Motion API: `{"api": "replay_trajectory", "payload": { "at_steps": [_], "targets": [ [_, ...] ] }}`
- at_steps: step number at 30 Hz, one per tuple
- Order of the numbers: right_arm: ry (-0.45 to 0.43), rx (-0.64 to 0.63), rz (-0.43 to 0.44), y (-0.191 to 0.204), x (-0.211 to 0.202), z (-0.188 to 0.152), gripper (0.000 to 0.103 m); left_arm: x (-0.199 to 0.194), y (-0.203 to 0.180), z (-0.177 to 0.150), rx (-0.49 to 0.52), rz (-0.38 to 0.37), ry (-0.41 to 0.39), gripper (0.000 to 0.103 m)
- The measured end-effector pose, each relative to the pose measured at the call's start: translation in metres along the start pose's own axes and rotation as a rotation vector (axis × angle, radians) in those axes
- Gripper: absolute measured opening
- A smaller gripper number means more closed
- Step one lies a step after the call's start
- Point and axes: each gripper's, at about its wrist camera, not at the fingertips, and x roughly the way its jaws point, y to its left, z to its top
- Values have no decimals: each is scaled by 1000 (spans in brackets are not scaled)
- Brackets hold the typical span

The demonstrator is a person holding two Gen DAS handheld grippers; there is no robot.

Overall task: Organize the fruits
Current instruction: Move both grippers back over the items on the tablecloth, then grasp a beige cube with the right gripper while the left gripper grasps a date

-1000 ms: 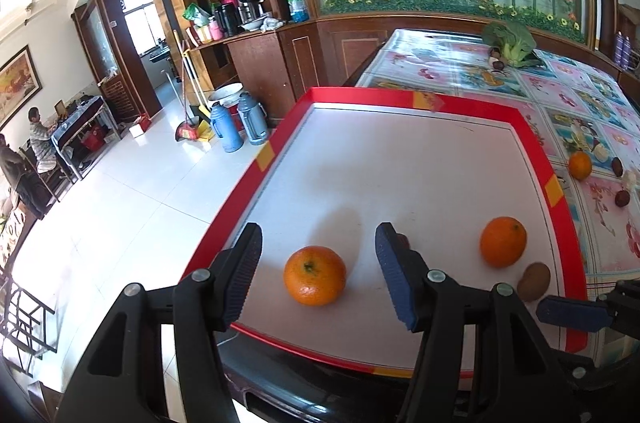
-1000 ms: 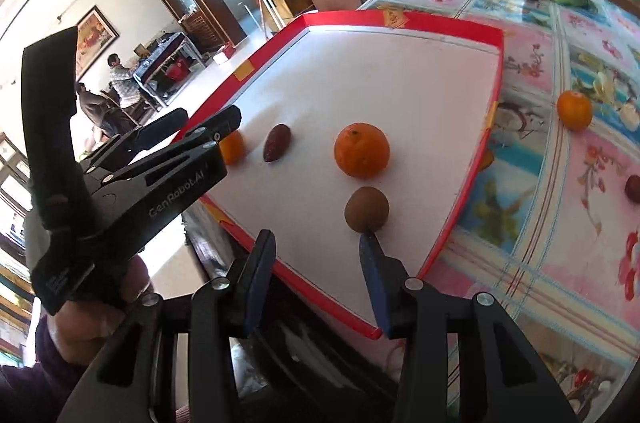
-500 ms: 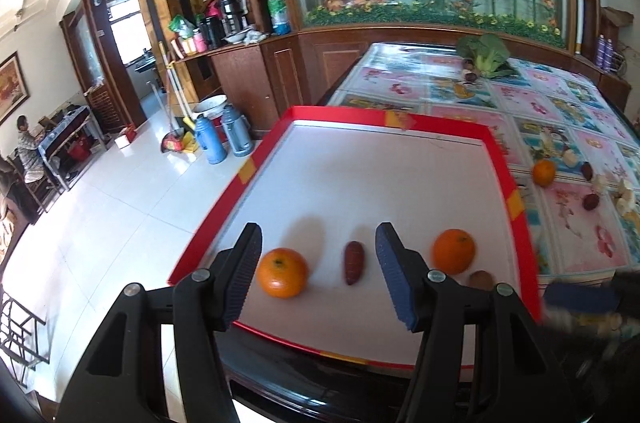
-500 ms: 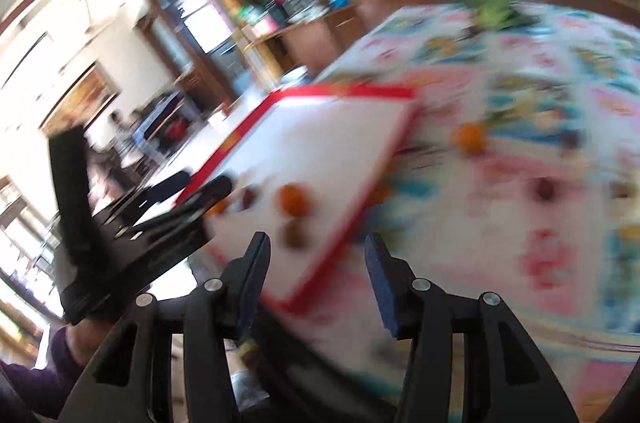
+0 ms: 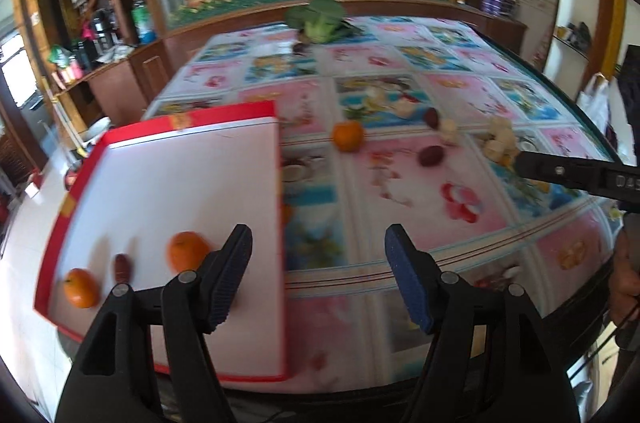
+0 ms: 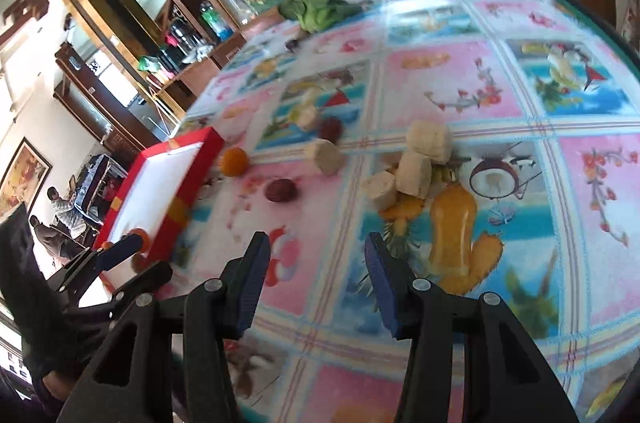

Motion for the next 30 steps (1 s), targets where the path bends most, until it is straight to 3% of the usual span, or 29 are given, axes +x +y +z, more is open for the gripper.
{"api": "replay_trajectory", "payload": {
  "at_steps": [3, 6, 12, 15, 16, 20, 22, 26, 28, 30],
  "targets": [
    [22, -2, -48, -1, 12, 9, 49, 10, -18, 6, 27, -40, 29, 70],
    [6, -28, -153, 0, 17, 17, 49, 20, -27, 10, 42, -58, 54, 70],
    [7, -58, -189, -5, 29, 25, 49, 38, -34, 23, 45, -90, 88, 70],
    [17, -91, -244, -1, 30, 26, 34, 49, -37, 28, 49, -98, 104, 70],
    [22, -109, -278, 0, 30, 25, 23, 53, -39, 31, 47, -109, 114, 70],
    [41, -190, -349, 6, 31, 22, 23, 67, -46, 38, 53, -131, 143, 70],
    [39, -178, -333, 3, 30, 22, 23, 73, -49, 41, 59, -142, 152, 70],
    [24, -77, -206, -17, 22, 26, 23, 87, -57, 52, 67, -177, 168, 68],
    [17, -29, -148, -27, 18, 26, 23, 94, -62, 57, 77, -194, 176, 57],
    [12, 9, -99, -34, 17, 26, 23, 100, -66, 60, 86, -200, 181, 54]
  ]
}}
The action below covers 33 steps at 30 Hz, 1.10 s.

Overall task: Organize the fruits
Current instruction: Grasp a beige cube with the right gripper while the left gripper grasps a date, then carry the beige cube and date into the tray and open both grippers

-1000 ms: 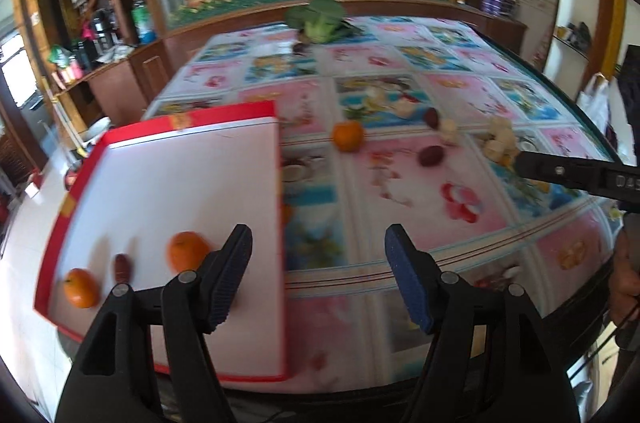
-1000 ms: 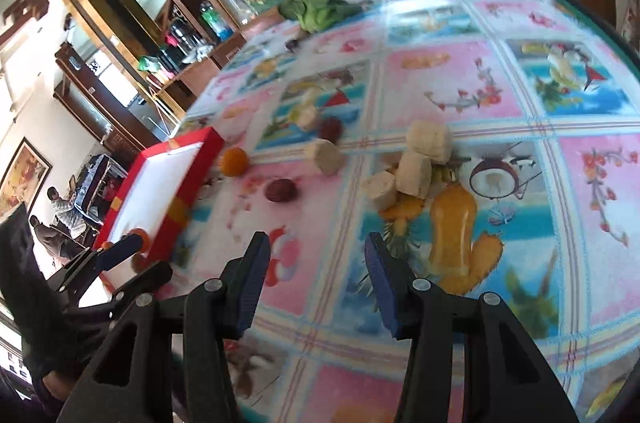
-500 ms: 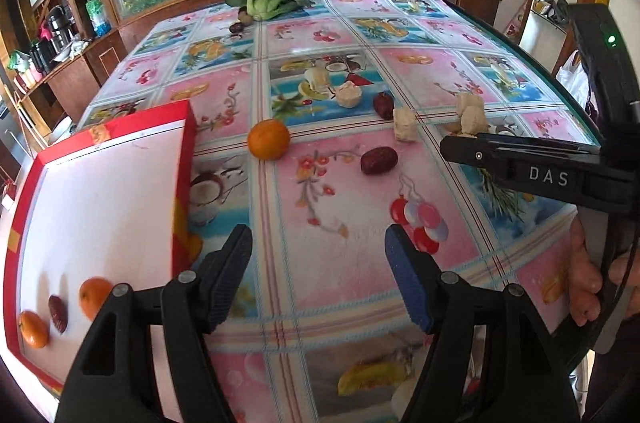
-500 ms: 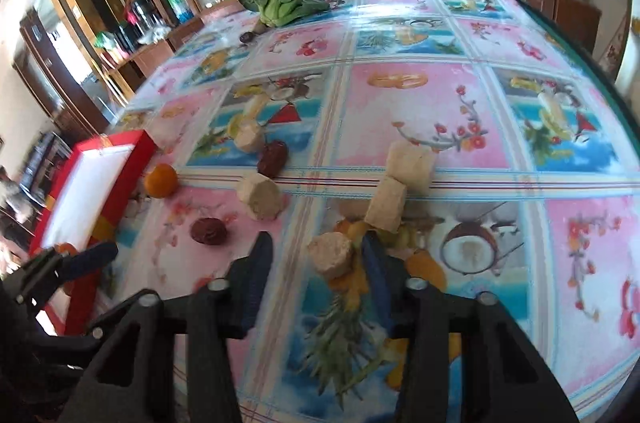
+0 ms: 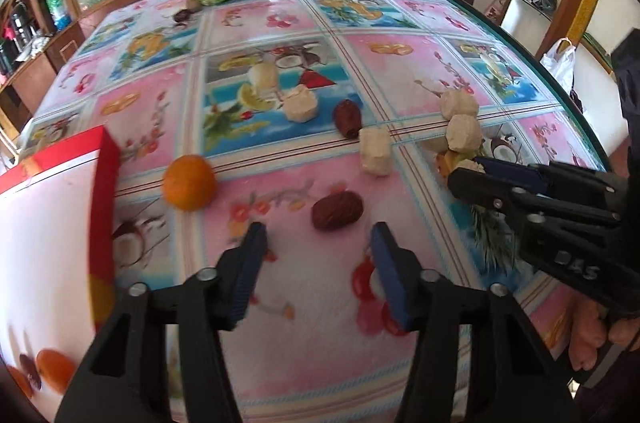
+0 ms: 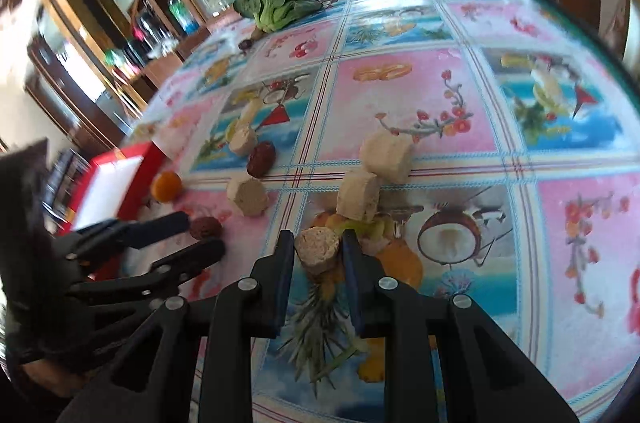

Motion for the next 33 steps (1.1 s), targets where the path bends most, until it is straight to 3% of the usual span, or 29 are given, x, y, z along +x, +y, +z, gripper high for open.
{"api": "replay_trajectory", "payload": {
  "at_steps": [9, 17, 23, 28, 33],
  "targets": [
    [10, 1, 51, 5, 2, 0, 23, 5, -4, 7, 33, 3, -15, 28],
    [16, -16, 82, 10, 2, -4, 23, -2, 1, 2, -14, -13, -37, 28],
    [12, -61, 88, 27, 2, -12, 23, -33, 7, -15, -44, -1, -105, 28],
    [-14, -168, 29, 66, 3, -23, 22, -65, 23, -34, -77, 20, -151, 28],
    [-17, -235, 77, 112, 7, -26, 22, -90, 46, -52, -107, 82, -190, 28]
  ]
}}
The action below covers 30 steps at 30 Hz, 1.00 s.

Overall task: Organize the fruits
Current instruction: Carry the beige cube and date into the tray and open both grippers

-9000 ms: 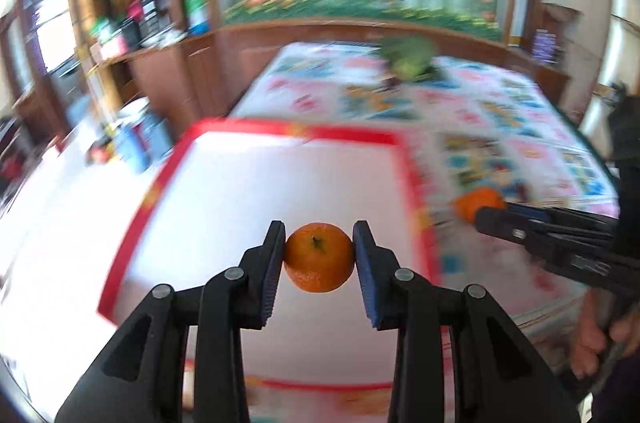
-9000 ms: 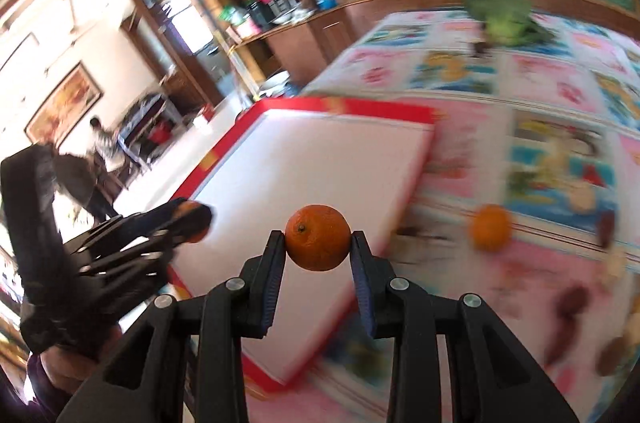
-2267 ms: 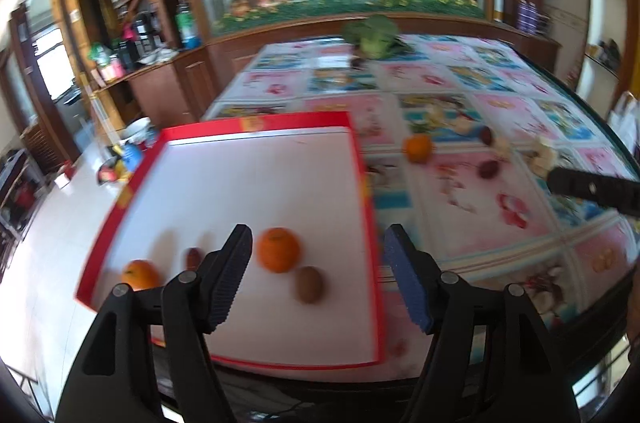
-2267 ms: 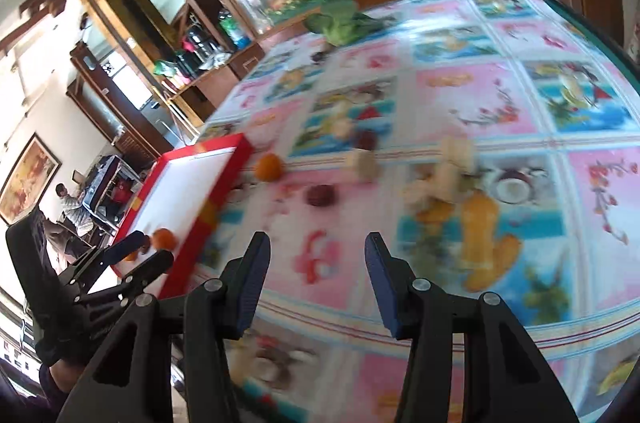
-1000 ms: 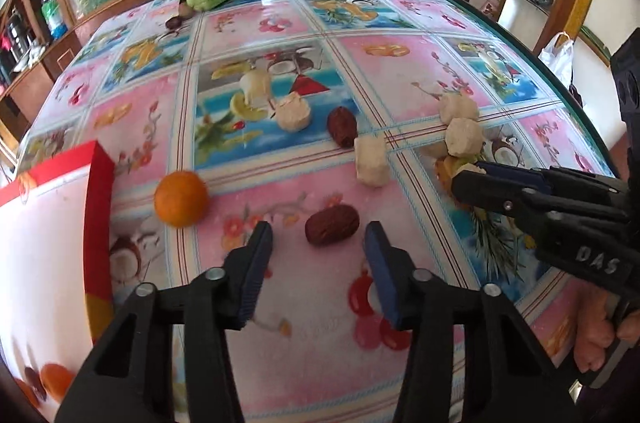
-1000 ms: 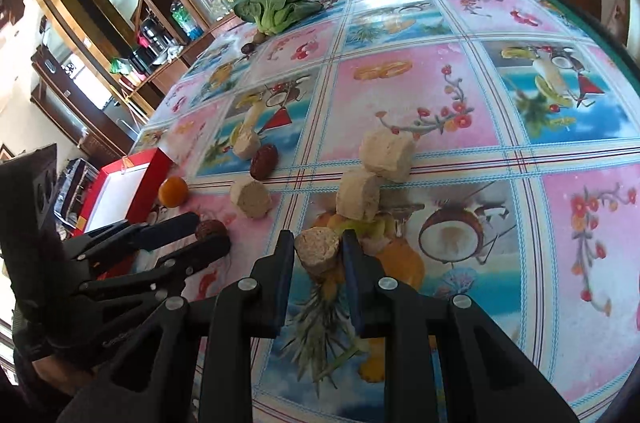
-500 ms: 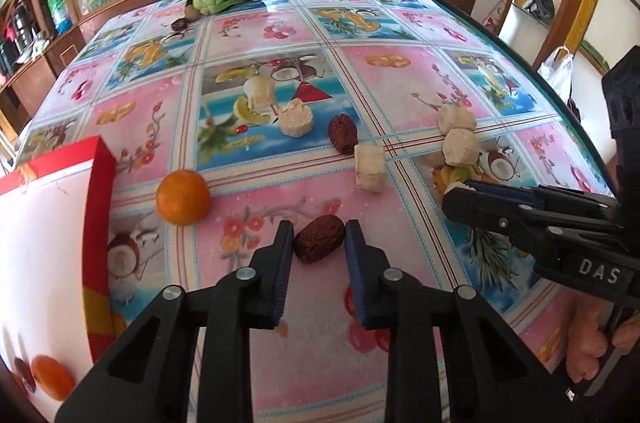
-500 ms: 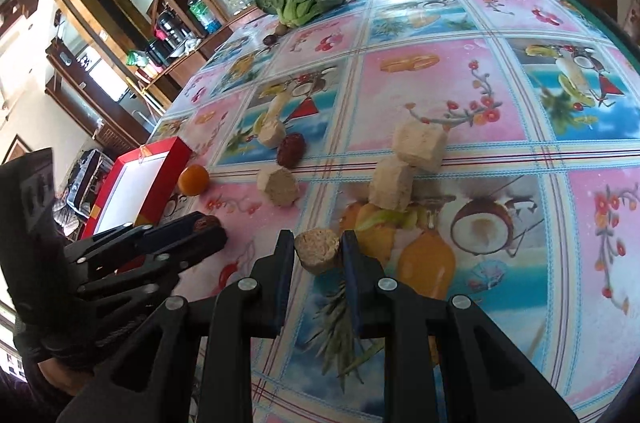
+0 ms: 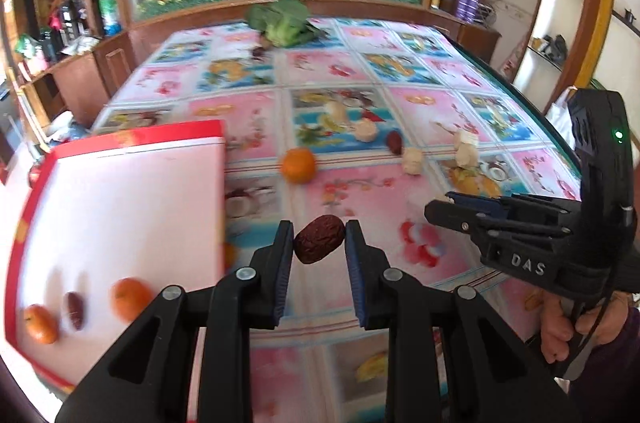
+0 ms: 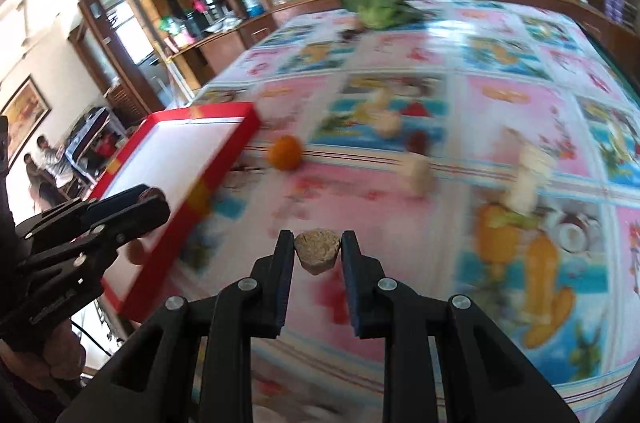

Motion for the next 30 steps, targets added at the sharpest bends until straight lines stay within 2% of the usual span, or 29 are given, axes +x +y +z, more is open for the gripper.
{"api": "replay_trajectory", "payload": {
  "at_steps": [11, 15, 21, 30],
  "targets": [
    [0, -104, 106, 95, 32, 19, 22, -29, 82, -18, -117, 218, -77, 28],
    [18, -133, 126, 121, 47, 16, 23, -33, 104, -26, -144, 264, -87, 28],
    [35, -149, 112, 136, 63, 11, 23, -34, 129, -40, -183, 307, -75, 28],
    [48, -117, 85, 134, 71, 5, 22, -32, 147, -53, -211, 343, -60, 28]
  ]
}}
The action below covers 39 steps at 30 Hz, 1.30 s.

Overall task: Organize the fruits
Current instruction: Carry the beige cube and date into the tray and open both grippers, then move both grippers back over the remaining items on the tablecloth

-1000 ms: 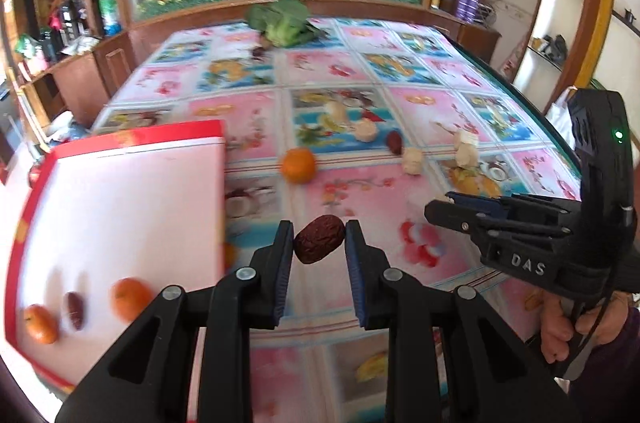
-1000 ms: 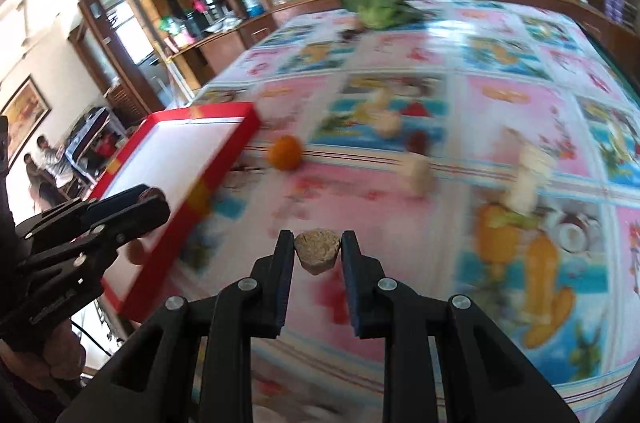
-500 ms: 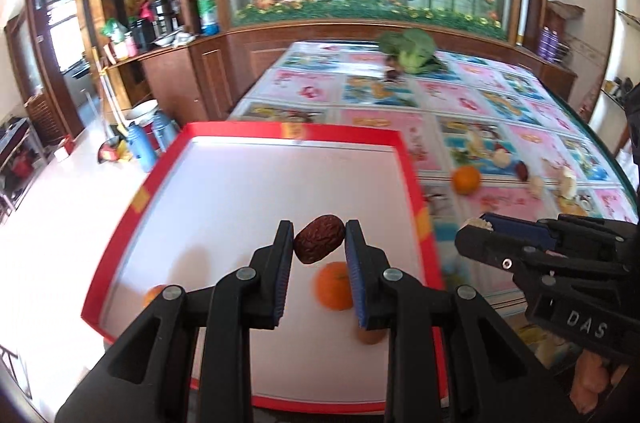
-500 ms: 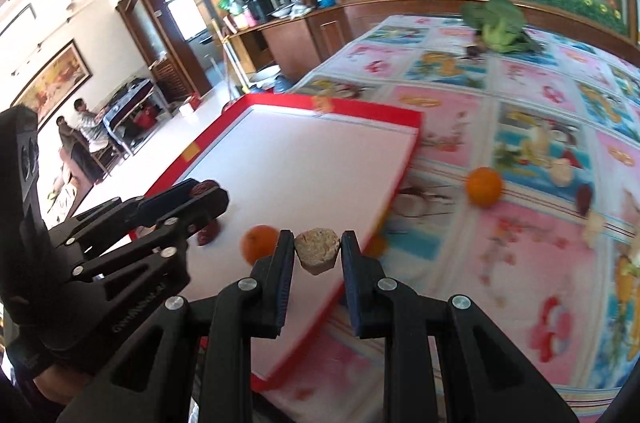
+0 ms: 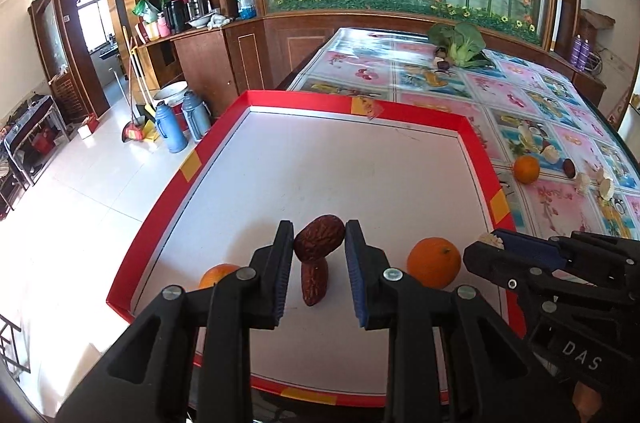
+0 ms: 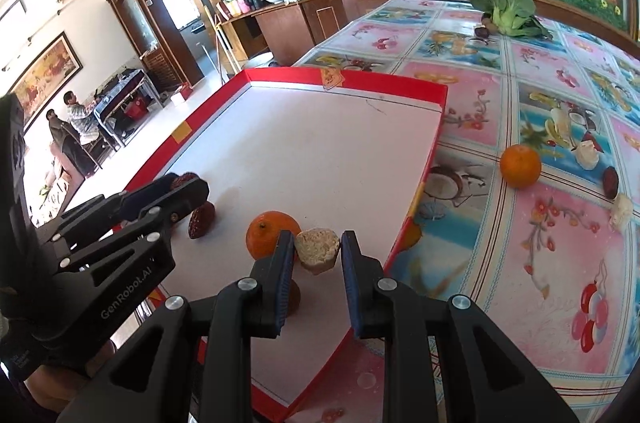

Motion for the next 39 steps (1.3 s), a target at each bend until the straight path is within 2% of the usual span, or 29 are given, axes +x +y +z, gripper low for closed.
{"api": "replay_trajectory", "payload": {
  "at_steps": [9, 12, 13, 14, 16, 19, 24, 30, 39],
  "targets": [
    [-18, 1, -4, 0, 2, 4, 23, 12, 2, -5, -5, 21, 35, 28],
    [-15, 19, 24, -6, 3, 7, 23, 13, 3, -5, -5, 40, 37, 28],
    [-15, 24, 30, -7, 3, 7, 26, 14, 4, -5, -3, 42, 40, 30],
    [-17, 28, 37, -9, 2, 7, 36, 14, 5, -5, -9, 42, 49, 34],
    [-33, 54, 75, -16, -2, 7, 48, 14, 6, -6, -20, 42, 49, 53],
    [-79, 103, 119, -29, -11, 7, 49, 11, 5, -6, -7, 57, 36, 62],
    [-140, 160, 114, -55, -34, 4, 49, 6, 2, -5, 9, 77, 23, 63],
    [-192, 239, 50, -102, -75, -12, 49, 2, -4, -5, 26, 78, 24, 64],
    [-221, 311, -132, -170, -135, -47, 49, -14, -39, -1, 94, 35, 3, 64]
  ]
}}
